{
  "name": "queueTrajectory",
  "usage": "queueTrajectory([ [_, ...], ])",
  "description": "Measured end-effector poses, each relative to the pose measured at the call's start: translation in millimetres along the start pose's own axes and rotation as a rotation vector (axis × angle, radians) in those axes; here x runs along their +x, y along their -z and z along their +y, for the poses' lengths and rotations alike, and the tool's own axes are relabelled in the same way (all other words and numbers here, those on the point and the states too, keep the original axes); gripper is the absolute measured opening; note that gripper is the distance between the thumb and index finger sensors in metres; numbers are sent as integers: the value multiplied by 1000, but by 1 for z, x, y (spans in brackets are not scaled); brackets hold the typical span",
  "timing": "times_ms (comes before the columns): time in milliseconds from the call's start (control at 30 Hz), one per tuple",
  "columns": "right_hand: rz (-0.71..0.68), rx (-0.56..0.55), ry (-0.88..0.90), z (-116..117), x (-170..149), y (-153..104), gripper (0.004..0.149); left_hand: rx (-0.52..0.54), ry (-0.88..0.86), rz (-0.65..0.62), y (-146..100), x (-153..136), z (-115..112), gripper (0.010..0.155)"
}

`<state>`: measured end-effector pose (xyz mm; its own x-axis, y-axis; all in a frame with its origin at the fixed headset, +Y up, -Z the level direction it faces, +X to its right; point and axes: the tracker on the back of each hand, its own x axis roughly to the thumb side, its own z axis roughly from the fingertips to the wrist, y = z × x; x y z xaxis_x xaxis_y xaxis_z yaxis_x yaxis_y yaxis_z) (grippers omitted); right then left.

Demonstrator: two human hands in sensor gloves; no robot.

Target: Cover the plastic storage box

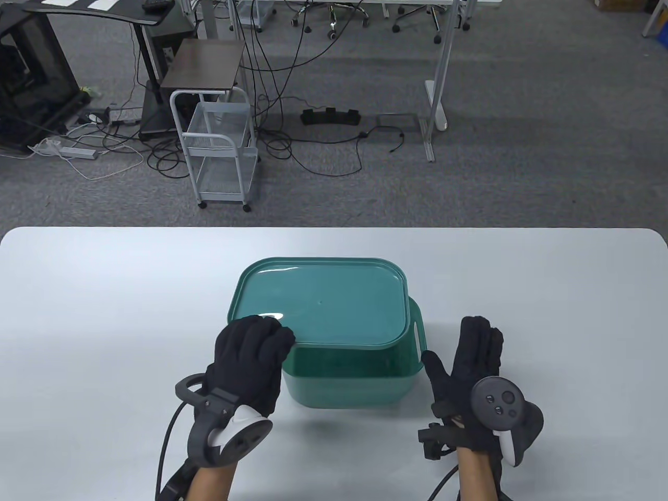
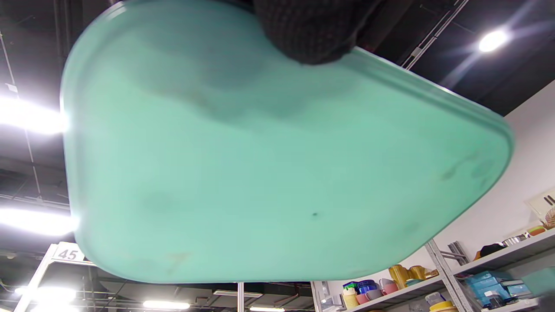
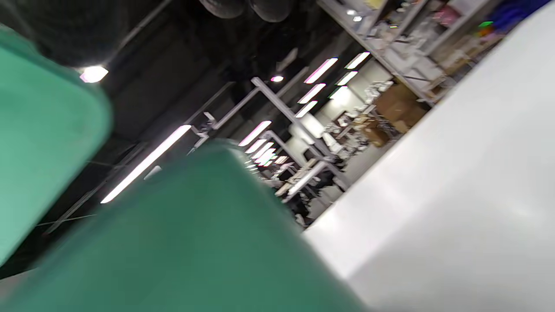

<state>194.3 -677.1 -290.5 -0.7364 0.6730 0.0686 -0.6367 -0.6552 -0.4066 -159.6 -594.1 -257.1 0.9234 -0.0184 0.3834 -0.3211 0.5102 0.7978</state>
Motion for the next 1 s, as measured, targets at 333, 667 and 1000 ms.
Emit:
queueTrajectory([
  [333, -201, -37, 30, -6, 66, 26, 87, 17, -45, -27, 2, 9, 8, 46],
  [667, -145, -51, 409, -29, 66, 38, 44, -75, -205, 100, 2, -7, 15, 88],
  [1000, 172, 99, 618, -58, 61, 57, 59, -86, -212, 123, 1, -14, 11, 89],
])
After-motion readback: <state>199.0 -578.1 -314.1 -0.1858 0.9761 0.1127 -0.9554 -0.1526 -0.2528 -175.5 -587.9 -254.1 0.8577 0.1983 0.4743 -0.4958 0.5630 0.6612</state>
